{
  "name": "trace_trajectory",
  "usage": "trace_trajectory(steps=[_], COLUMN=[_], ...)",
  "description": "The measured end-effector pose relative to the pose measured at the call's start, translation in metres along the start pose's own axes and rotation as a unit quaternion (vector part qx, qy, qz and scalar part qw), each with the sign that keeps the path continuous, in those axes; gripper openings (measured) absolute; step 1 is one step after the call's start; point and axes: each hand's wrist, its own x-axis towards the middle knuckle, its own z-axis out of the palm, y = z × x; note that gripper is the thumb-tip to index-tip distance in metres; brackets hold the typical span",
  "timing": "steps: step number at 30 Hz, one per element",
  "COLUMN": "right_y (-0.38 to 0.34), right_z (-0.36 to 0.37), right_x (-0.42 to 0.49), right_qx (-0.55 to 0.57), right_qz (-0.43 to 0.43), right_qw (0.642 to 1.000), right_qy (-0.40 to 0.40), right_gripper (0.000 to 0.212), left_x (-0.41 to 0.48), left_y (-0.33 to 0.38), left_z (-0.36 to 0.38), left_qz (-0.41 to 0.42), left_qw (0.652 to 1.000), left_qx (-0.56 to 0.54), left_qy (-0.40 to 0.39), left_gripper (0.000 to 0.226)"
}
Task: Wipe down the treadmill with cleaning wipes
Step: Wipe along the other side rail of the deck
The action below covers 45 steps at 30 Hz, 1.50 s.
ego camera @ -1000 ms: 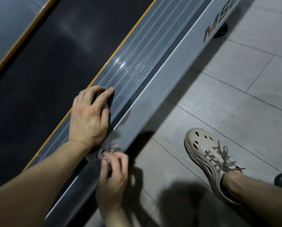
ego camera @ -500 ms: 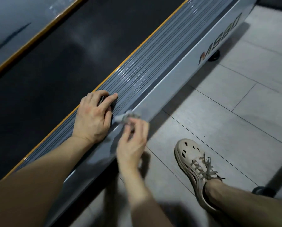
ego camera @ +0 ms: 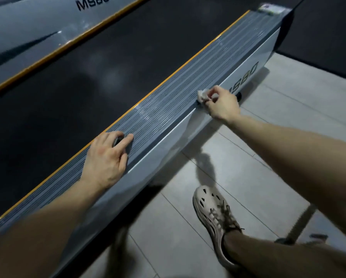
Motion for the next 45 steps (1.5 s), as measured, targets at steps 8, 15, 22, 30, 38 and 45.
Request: trace_trajectory(steps=[8,15,22,30,38,45], right_y=[0.004,0.007,0.019,0.005,0.027,0.033], right_z=[0.055,0.137,0.147,0.142,0.115,0.118], right_x=[-0.031,-0.103,-0.091,-0.087,-0.054,-0.029], right_qx=[0.17,0.294,0.282,0.297,0.249,0.292], right_qz=[-0.043,-0.067,-0.187,-0.096,-0.246,-0.055], right_qw=[0.979,0.935,0.926,0.922,0.922,0.912], right_qy=[0.103,0.187,0.167,0.231,0.168,0.283], right_gripper=[0.008,0.014,0.018,0.019,0.024,0.011], left_x=[0.077,0.146,0.15,0.149,0.152,0.152], left_y=[0.048,0.063,0.06,0.062,0.063,0.064], left_z=[-0.005,0.035,0.039,0.039,0.04,0.038], left_qz=[0.064,0.078,0.075,0.067,0.063,0.057], left_qw=[0.997,0.993,0.991,0.992,0.992,0.992], left_qx=[-0.021,-0.088,-0.101,-0.103,-0.101,-0.103], left_qy=[0.034,0.031,0.046,0.038,0.045,0.034], left_gripper=[0.033,0.04,0.044,0.045,0.046,0.046])
